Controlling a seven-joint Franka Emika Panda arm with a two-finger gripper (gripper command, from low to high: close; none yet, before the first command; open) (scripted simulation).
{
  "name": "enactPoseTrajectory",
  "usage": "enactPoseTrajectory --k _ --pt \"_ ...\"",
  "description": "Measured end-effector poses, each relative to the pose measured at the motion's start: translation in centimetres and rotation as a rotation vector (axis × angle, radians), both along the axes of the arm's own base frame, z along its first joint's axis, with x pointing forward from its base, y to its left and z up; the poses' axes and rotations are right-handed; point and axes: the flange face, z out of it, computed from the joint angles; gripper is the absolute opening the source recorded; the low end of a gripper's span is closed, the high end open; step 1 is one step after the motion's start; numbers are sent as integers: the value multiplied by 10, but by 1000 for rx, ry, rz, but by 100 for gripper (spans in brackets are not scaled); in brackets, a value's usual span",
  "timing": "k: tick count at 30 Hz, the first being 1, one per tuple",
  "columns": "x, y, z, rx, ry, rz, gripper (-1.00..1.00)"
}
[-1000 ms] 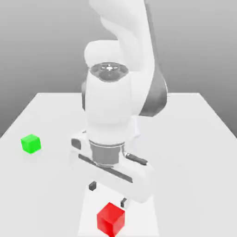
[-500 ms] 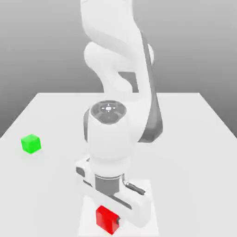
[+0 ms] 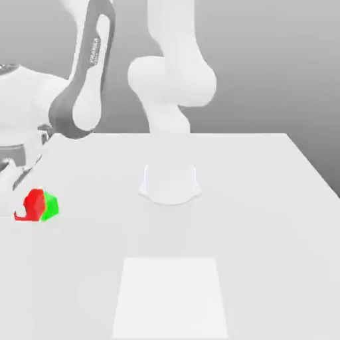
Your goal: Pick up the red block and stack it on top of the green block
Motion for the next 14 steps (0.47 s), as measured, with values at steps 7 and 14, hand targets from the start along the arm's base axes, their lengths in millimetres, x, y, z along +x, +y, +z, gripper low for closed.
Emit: enactPoseTrajectory --k 7,14 --pt "-96 -17 -20 11 -40 -344 -100" --pt "-97 -15 -56 12 -41 -346 100"
